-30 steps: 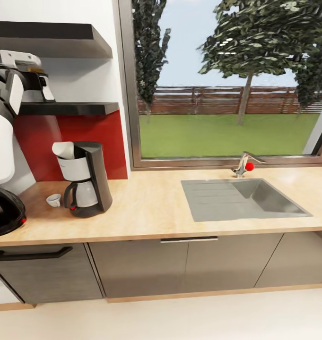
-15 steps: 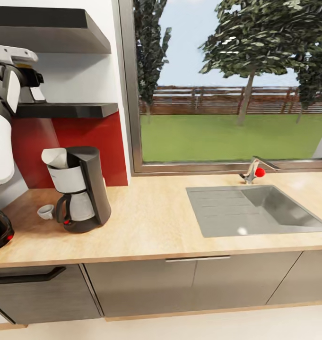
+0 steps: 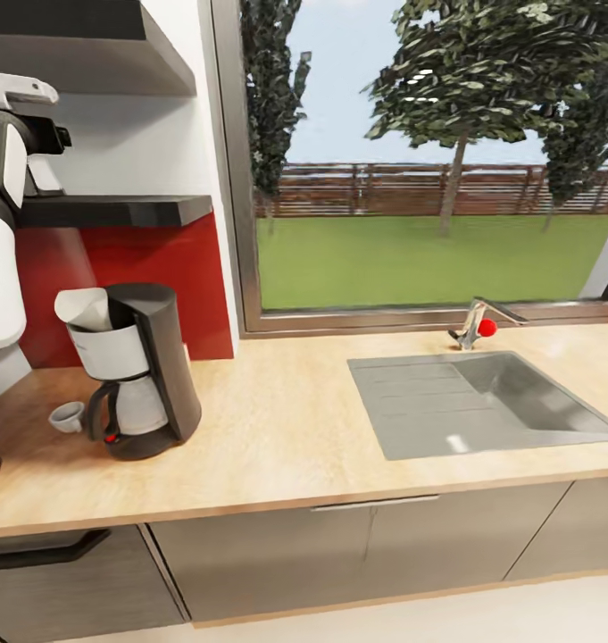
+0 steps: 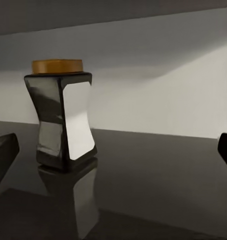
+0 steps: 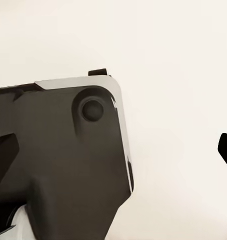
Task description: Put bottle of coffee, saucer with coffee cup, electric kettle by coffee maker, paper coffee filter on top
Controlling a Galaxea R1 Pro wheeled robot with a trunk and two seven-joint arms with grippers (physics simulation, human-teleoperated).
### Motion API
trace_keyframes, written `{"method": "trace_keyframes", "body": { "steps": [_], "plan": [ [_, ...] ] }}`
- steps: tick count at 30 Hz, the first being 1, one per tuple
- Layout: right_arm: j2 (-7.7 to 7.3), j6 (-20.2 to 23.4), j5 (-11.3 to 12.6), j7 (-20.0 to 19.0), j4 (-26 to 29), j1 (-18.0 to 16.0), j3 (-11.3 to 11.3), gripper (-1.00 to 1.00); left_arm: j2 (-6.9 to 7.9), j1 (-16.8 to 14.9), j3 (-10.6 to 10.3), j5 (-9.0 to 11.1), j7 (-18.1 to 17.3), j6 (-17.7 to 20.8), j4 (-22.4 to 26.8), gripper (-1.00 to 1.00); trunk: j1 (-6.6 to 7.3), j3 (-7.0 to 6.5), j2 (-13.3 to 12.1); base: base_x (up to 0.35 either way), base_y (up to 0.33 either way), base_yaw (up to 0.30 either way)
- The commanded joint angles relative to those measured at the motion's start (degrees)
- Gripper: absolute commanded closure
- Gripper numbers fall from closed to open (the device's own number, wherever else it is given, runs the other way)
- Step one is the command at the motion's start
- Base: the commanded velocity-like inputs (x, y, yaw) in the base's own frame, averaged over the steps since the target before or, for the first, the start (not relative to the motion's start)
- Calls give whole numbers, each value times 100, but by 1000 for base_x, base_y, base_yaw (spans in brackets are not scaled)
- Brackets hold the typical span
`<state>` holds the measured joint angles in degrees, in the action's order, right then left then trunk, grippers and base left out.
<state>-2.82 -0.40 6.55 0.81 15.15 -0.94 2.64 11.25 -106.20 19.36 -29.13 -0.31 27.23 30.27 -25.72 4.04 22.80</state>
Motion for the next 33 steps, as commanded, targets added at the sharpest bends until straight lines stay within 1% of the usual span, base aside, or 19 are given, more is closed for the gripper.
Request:
{"method": "trace_keyframes", "body": {
  "steps": [1,8,11,15,20,31,32,33],
  "plan": [
    [1,-4,59,10,4,-3,0,-100,-1,-6,10,-8,-3,19,4,-100,-6,13,12,262,213,-47],
    [5,-11,56,8,10,-3,-7,-100,0,-6,6,-6,-4,19,-5,-100,-6,13,12,196,250,-11],
    [8,-12,57,7,17,-3,-8,-100,2,-6,6,-7,-4,19,-10,-100,-6,13,12,27,297,-1],
    [9,-13,57,7,22,-3,-9,-100,25,-6,6,-12,-10,12,1,-100,-6,13,12,-121,251,0],
    [9,-10,57,7,23,-3,-9,-100,73,-6,2,-6,-12,11,5,-100,-6,13,12,-35,48,0],
    [9,-19,57,-1,26,-3,-9,-100,113,-6,-8,-59,-332,-2,-11,-100,-6,13,12,-1,2,0],
    [9,-20,58,-2,24,-3,-9,-100,121,-14,-39,-96,-349,5,-87,-100,-6,13,12,0,0,0],
    [9,-24,60,-2,25,-3,-9,-100,126,-63,-100,-166,-344,93,-394,-100,-6,13,12,0,0,0]
  ]
}}
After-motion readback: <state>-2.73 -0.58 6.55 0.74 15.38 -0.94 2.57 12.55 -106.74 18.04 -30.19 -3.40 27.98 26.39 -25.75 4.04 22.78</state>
